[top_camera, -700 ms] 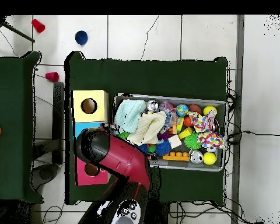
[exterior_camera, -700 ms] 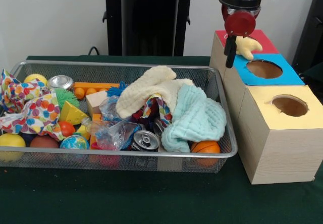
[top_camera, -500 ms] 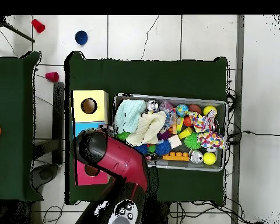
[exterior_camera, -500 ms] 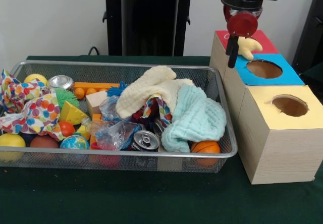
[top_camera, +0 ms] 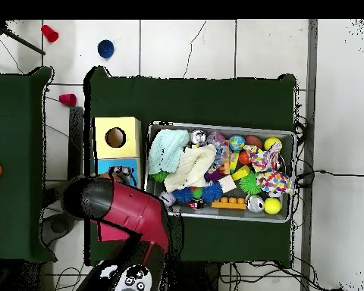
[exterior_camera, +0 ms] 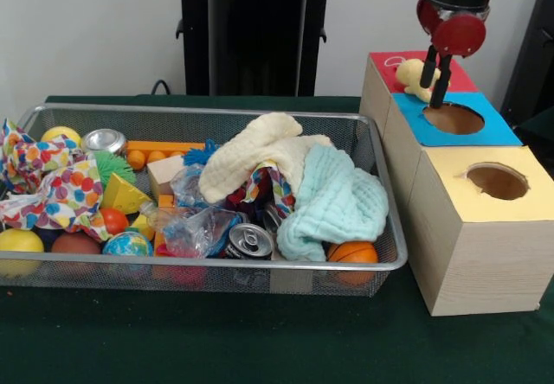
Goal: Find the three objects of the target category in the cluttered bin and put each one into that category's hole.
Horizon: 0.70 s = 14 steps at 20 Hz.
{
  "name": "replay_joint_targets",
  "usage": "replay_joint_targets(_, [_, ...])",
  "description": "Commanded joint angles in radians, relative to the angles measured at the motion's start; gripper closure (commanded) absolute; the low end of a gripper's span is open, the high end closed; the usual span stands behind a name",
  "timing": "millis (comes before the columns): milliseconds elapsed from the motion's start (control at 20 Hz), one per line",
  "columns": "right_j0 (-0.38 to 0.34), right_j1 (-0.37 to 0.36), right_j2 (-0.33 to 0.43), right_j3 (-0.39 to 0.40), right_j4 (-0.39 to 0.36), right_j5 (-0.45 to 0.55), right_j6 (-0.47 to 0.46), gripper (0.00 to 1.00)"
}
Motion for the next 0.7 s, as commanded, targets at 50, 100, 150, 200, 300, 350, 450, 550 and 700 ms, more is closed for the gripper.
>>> replay_joint_targets(50, [0.011,0.044,0.007,-0.051,0.021,0.106,0.271,0.00])
replay_joint_targets(100, [0.013,0.049,0.003,-0.042,0.017,0.100,0.263,0.00])
replay_joint_targets(150, [0.006,0.051,0.013,-0.025,0.020,0.080,0.246,0.00])
replay_joint_targets(200, [0.002,0.052,0.019,-0.008,0.020,0.063,0.231,0.00])
replay_joint_targets(300, [-0.011,0.055,0.040,0.028,0.027,0.013,0.204,0.00])
replay_joint_targets(350, [-0.018,0.057,0.052,0.044,0.033,-0.016,0.193,0.00])
replay_joint_targets(450, [-0.024,0.062,0.068,0.060,0.039,-0.047,0.185,0.00])
replay_joint_targets(550, [-0.023,0.067,0.070,0.064,0.040,-0.057,0.185,0.00])
replay_joint_targets(700, [-0.016,0.068,0.074,0.064,0.047,-0.063,0.195,0.00])
